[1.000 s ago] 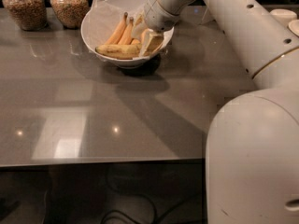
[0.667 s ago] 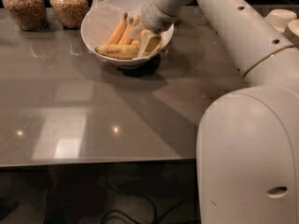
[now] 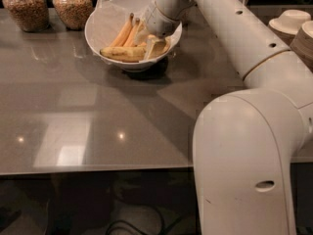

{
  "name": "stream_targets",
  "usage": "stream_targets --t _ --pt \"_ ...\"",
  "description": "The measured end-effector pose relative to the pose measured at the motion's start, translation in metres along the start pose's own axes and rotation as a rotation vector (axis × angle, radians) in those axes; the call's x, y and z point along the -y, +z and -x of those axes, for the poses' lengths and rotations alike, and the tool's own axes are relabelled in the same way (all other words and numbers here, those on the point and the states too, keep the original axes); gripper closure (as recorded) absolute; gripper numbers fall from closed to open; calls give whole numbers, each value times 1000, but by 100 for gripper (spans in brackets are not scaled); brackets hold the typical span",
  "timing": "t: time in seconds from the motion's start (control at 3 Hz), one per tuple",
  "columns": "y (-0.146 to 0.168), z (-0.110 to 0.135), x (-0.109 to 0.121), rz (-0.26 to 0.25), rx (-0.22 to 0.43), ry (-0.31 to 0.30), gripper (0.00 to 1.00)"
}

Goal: Pick banana from white bowl

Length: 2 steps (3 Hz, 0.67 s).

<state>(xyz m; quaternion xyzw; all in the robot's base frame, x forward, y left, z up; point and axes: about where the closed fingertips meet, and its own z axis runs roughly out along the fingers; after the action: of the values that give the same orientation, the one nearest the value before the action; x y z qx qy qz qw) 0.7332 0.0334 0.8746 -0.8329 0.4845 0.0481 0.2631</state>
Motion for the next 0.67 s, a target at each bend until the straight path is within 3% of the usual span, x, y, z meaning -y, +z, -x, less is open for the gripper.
stream_targets --t 0.67 --pt "-4 2 -2 4 -9 -4 86"
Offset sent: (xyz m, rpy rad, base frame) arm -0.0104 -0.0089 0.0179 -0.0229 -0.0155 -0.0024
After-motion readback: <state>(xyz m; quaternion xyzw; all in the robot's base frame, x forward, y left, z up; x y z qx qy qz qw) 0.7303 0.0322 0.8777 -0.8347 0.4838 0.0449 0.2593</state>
